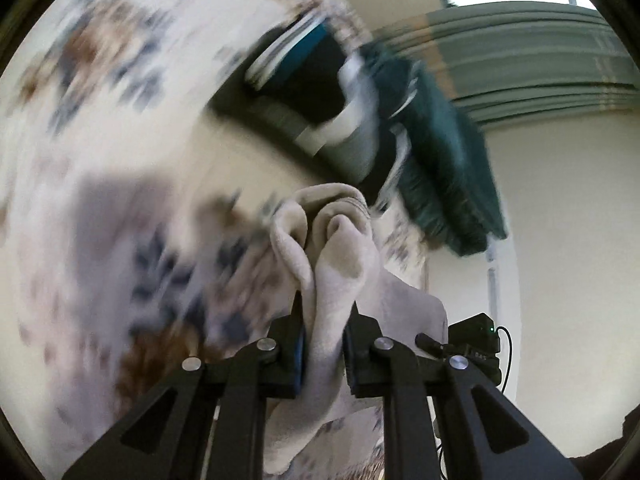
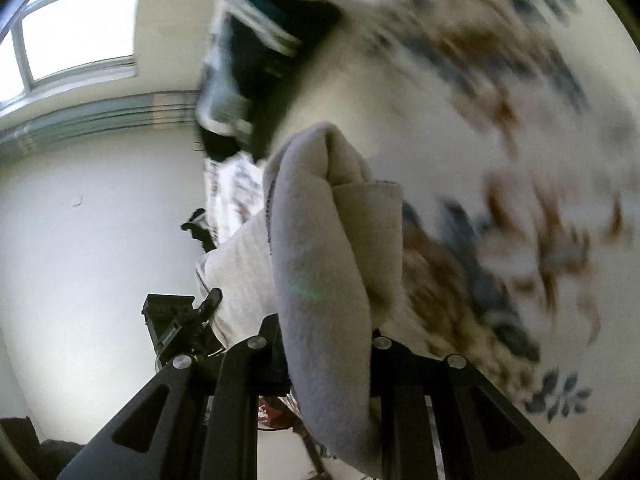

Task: Fold small clothes
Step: 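Lift the folded top with both tools and carry it toward the striped garment, then lower the folded top onto the striped garment and open both tools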

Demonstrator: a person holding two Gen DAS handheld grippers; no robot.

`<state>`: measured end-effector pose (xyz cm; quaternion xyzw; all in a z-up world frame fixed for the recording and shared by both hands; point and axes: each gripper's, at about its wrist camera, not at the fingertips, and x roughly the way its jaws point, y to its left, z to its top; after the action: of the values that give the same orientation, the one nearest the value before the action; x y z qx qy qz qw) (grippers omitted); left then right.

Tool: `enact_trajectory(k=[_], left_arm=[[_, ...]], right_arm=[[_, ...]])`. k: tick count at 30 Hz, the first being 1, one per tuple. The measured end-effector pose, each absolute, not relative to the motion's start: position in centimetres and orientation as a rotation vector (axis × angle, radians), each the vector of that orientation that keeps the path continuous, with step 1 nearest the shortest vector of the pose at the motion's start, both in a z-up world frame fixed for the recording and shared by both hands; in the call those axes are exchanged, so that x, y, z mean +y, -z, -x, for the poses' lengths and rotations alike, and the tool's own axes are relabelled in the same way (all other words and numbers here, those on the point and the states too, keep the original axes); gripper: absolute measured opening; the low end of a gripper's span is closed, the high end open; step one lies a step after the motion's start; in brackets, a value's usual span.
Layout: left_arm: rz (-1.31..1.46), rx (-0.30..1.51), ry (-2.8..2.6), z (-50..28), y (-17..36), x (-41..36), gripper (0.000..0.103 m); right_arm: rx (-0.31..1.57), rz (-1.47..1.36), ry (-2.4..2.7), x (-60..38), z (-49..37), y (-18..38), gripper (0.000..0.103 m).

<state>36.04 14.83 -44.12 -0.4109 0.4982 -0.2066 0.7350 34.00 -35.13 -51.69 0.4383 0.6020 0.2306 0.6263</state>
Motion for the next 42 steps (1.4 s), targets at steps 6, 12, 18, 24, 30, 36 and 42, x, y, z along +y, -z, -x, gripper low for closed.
enact_trajectory(k=[6, 12, 18, 24, 30, 36, 42], left_arm=[[0.818, 0.986, 0.492, -48.2, 38.1, 14.8, 0.013], [0.717, 1.001, 0.479, -60.6, 38.8, 15.4, 0.013], [0.551, 1.188, 0.333, -65.5, 43.2, 14.5, 0.018], [0.338, 1.131, 0.094, -63.9, 41.3, 14.1, 0.066], [0.121, 1.011, -0.069, -59.6, 38.7, 11.8, 0.103], [0.054, 1.011, -0.117, -55.0, 36.0, 9.1, 0.103], [0.036, 0.967, -0.088, -49.9, 30.6, 6.3, 0.103]], right_arm=[[1.261, -0.910, -0.569, -34.0, -45.9, 43.9, 0.019], [1.219, -0.823, -0.503, -32.3, -59.5, 42.9, 0.019], [1.301, -0.697, -0.370, -30.9, -66.9, 46.2, 0.019], [1.351, -0.396, -0.219, -28.5, -66.5, 44.8, 0.060], [1.273, -0.010, 0.043, -25.1, -62.8, 41.1, 0.103], [1.258, 0.092, 0.143, -23.2, -57.2, 38.6, 0.103], [1.170, 0.069, 0.196, -23.1, -51.1, 32.5, 0.103]])
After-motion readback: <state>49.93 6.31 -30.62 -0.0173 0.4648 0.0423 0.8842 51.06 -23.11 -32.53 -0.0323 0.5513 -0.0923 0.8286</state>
